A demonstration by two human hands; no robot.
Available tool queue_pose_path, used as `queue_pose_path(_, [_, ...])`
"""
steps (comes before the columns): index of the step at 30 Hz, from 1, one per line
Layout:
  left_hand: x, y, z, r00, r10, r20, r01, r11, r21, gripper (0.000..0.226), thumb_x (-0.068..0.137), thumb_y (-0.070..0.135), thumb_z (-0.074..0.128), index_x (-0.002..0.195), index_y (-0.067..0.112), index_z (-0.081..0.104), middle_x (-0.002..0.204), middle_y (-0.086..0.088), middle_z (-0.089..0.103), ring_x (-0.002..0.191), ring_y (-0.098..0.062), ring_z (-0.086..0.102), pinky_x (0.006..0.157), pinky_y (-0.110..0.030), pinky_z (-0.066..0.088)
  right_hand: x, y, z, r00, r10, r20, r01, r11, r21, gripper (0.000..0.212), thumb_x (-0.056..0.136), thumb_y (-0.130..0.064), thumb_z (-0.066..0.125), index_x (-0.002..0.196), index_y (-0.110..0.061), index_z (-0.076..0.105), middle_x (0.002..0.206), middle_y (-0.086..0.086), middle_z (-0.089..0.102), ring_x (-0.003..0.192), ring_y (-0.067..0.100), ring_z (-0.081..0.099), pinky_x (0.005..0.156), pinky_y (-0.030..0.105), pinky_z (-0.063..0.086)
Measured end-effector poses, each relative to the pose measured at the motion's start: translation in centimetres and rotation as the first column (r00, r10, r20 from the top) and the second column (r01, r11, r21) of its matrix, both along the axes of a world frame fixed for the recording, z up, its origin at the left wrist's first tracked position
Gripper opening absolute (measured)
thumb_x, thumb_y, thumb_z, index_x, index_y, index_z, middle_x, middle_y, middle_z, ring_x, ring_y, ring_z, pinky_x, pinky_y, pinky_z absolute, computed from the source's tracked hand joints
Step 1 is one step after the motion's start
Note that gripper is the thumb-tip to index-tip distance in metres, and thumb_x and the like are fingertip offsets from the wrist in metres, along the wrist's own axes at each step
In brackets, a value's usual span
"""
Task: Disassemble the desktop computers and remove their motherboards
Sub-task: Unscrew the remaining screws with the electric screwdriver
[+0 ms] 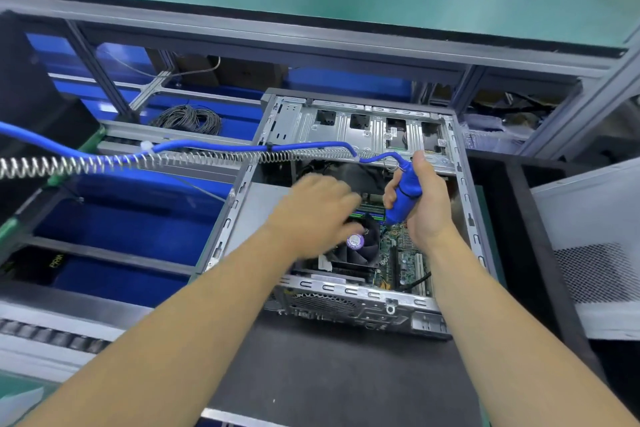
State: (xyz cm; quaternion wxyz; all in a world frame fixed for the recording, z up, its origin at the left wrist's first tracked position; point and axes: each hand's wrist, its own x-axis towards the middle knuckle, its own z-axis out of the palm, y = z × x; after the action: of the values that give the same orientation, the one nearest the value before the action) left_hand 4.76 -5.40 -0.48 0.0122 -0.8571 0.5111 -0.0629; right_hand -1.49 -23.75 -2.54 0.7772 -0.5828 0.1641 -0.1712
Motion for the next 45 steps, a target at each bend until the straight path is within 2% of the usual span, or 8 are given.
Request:
queue_pose_path(2, [-0.7,-2.2,-0.4,0.986,-0.04,-0.16,0.068,0.983,0.173,0.097,0.075,0.082,0.053,0.145,0.016,0.041,0.136,-0.001,0.053,0.13,-0.023,0.046,0.112,-0.041,0.032,0.0,-0.1,-0.1,1.0,0.015,0.009,-0.015,1.0,-0.018,0.058,0.075,-0.069,0.061,0.069,-0.012,0.057,0.056,0.012,0.052,0.051,0.023,0.045,0.058,0.031,0.043])
queue_pose_path(5, [-0.9,-3.7,-2.2,0.958,0.068,-0.278,0.049,0.918,0.393,0.13,0.066,0.075,0.073,0.158,0.009,0.009,0.158,-0.005,0.029,0.146,-0.027,0.027,0.119,-0.046,0.025,-0.1,0.0,-0.2,1.0,0.027,0.006,-0.027,0.999,-0.035,0.057,0.074,-0.073,0.06,0.066,-0.017,0.062,0.056,0.01,0.053,0.053,0.022,0.046,0.059,0.031,0.044])
queue_pose_path(9, [0.0,-3.4,-3.6,0.929,0.121,-0.351,-0.008,0.952,0.307,0.097,0.064,0.047,0.087,0.142,0.015,0.038,0.136,-0.004,0.05,0.126,-0.026,0.048,0.098,-0.044,0.047,-0.1,0.2,-0.2,0.997,0.073,-0.014,-0.074,0.992,-0.102,0.062,0.065,-0.085,0.063,0.064,-0.023,0.064,0.059,0.009,0.055,0.057,0.022,0.048,0.059,0.031,0.045])
queue_pose_path(15, [0.6,-3.2,-3.9,0.924,0.122,-0.363,-0.032,0.97,0.242,0.088,0.055,0.05,0.088,0.13,0.023,0.049,0.123,0.005,0.058,0.113,-0.022,0.057,0.084,-0.044,0.056,-0.1,0.1,-0.5,0.999,0.044,-0.01,-0.045,0.989,-0.138,0.05,0.077,-0.067,0.058,0.063,-0.019,0.062,0.054,0.011,0.052,0.053,0.024,0.046,0.062,0.032,0.046])
queue_pose_path(28, [0.4,-3.3,-3.6,0.919,0.134,-0.371,-0.051,0.973,0.225,0.091,0.055,0.051,0.09,0.131,0.024,0.049,0.127,0.005,0.057,0.117,-0.022,0.056,0.086,-0.044,0.055,0.2,-0.2,-0.7,0.999,0.021,0.05,-0.015,0.993,-0.119,0.041,0.079,-0.055,0.054,0.054,-0.023,0.059,0.049,0.009,0.05,0.046,0.023,0.042,0.052,0.03,0.039])
queue_pose_path(34, [0.5,-3.3,-3.9,0.916,0.154,-0.371,-0.06,0.966,0.253,0.092,0.054,0.053,0.09,0.13,0.024,0.049,0.126,0.006,0.055,0.118,-0.021,0.054,0.086,-0.045,0.055,0.0,0.2,-0.3,0.997,0.07,0.016,-0.066,0.984,-0.167,0.055,0.078,-0.069,0.058,0.054,-0.019,0.06,0.05,0.01,0.051,0.048,0.024,0.046,0.058,0.031,0.043])
queue_pose_path(38, [0.5,-3.3,-4.3,0.913,0.162,-0.374,-0.071,0.967,0.245,0.093,0.053,0.054,0.09,0.13,0.025,0.047,0.126,0.006,0.053,0.117,-0.022,0.053,0.084,-0.043,0.053,-0.7,0.3,0.3,0.995,0.066,0.071,-0.064,0.997,-0.033,0.063,0.069,-0.078,0.066,0.064,-0.016,0.063,0.053,0.011,0.052,0.048,0.024,0.045,0.054,0.031,0.044])
queue_pose_path(45, [0.7,-3.5,-4.3,0.897,0.172,-0.407,-0.067,0.963,0.26,0.09,0.055,0.052,0.089,0.131,0.028,0.048,0.127,0.007,0.056,0.118,-0.022,0.055,0.09,-0.045,0.054,-3.1,1.0,0.2,0.983,0.175,-0.05,-0.178,0.983,-0.046,0.06,0.076,-0.068,0.061,0.059,-0.011,0.059,0.052,0.012,0.05,0.048,0.024,0.044,0.059,0.034,0.043])
